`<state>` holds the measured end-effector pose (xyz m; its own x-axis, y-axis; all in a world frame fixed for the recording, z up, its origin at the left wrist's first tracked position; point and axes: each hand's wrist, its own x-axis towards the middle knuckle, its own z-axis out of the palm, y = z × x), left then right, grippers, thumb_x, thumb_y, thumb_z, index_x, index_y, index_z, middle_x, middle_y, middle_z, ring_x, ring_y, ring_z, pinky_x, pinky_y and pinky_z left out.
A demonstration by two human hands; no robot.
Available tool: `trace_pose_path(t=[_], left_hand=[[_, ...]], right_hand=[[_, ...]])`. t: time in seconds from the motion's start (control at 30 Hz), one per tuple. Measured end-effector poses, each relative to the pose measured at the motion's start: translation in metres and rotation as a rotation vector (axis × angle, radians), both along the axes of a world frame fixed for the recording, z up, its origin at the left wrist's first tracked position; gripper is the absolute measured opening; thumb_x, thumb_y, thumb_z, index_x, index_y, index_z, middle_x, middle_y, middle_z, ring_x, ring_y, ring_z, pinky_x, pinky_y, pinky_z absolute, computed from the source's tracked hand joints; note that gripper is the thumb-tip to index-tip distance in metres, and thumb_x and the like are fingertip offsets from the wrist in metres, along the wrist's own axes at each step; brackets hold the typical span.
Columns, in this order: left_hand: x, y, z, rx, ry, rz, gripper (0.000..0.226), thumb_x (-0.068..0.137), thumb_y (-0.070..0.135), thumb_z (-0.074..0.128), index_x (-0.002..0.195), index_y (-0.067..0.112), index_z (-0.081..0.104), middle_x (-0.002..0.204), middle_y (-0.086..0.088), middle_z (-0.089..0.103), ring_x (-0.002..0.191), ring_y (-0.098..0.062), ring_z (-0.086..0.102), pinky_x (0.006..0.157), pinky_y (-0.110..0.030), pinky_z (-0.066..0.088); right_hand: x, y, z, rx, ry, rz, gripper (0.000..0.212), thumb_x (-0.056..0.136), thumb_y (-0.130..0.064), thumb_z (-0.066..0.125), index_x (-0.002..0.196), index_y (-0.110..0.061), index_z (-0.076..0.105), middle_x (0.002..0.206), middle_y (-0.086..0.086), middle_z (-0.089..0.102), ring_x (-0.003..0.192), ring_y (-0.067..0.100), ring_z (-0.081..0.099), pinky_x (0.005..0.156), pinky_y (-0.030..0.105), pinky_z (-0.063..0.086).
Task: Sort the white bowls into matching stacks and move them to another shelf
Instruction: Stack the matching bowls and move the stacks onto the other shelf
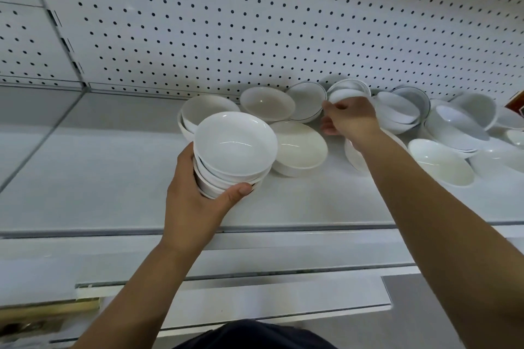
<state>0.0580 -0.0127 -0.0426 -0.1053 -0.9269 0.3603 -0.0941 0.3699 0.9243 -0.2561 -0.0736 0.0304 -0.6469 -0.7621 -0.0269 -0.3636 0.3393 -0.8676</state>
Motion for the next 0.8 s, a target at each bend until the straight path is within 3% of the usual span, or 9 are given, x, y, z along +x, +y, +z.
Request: trace_pose_path(t=[0.1, 0.23, 0.4, 0.53, 0.7, 0.8], left_hand=[[-0.001, 0.000, 0.000, 0.008, -0.003, 0.004, 0.092, 0.058, 0.067, 0.080, 0.138, 0.047, 0.040, 0.125, 0.044, 0.053, 0.118, 0.015, 0.053, 0.089, 0.000, 0.043], [-0.001, -0.001, -0.002, 0.009, -0.013, 0.008, 0.093, 0.058, 0.069, 0.079, 0.139, 0.048, 0.039, 0.128, 0.042, 0.053, 0.120, 0.013, 0.052, 0.090, 0.000, 0.043], [-0.001, -0.001, -0.002, 0.016, -0.028, 0.013, 0.091, 0.058, 0.071, 0.077, 0.138, 0.053, 0.038, 0.129, 0.044, 0.051, 0.121, 0.013, 0.052, 0.090, -0.004, 0.043], [0.000, 0.000, -0.002, 0.028, -0.030, 0.014, 0.086, 0.057, 0.071, 0.077, 0.132, 0.062, 0.036, 0.129, 0.043, 0.052, 0.121, 0.012, 0.052, 0.091, -0.007, 0.043], [-0.001, -0.001, -0.003, 0.020, -0.039, 0.015, 0.088, 0.057, 0.071, 0.077, 0.133, 0.061, 0.036, 0.129, 0.043, 0.051, 0.120, 0.014, 0.052, 0.091, -0.011, 0.044], [0.000, -0.001, -0.004, 0.026, -0.043, 0.018, 0.088, 0.056, 0.071, 0.078, 0.133, 0.062, 0.036, 0.130, 0.043, 0.052, 0.120, 0.014, 0.052, 0.091, -0.012, 0.044]], right_hand=[[-0.005, -0.012, 0.003, 0.071, 0.074, 0.025, 0.034, 0.096, -0.029, 0.069, 0.091, 0.005, 0.072, 0.083, 0.016, 0.077, 0.073, 0.033, 0.077, 0.081, 0.044, 0.064], [-0.006, -0.022, 0.002, 0.217, 0.131, 0.070, 0.038, 0.096, -0.039, 0.068, 0.091, -0.002, 0.066, 0.075, 0.007, 0.074, 0.049, 0.018, 0.071, 0.059, 0.021, 0.060], [-0.009, -0.036, -0.006, 0.193, 0.136, 0.070, 0.042, 0.096, -0.038, 0.067, 0.090, 0.003, 0.071, 0.075, 0.014, 0.077, 0.069, 0.032, 0.077, 0.084, 0.039, 0.062], [-0.009, -0.040, -0.010, 0.161, 0.079, 0.057, 0.036, 0.097, -0.027, 0.065, 0.096, 0.009, 0.071, 0.080, 0.020, 0.077, 0.072, 0.036, 0.076, 0.087, 0.044, 0.062], [-0.008, -0.037, -0.010, 0.110, 0.037, 0.029, 0.030, 0.097, -0.012, 0.060, 0.098, 0.016, 0.070, 0.084, 0.024, 0.075, 0.077, 0.042, 0.075, 0.081, 0.050, 0.063], [-0.008, -0.035, -0.011, 0.102, 0.099, 0.030, 0.032, 0.097, -0.014, 0.058, 0.087, 0.012, 0.073, 0.076, 0.020, 0.076, 0.072, 0.039, 0.075, 0.081, 0.045, 0.063]])
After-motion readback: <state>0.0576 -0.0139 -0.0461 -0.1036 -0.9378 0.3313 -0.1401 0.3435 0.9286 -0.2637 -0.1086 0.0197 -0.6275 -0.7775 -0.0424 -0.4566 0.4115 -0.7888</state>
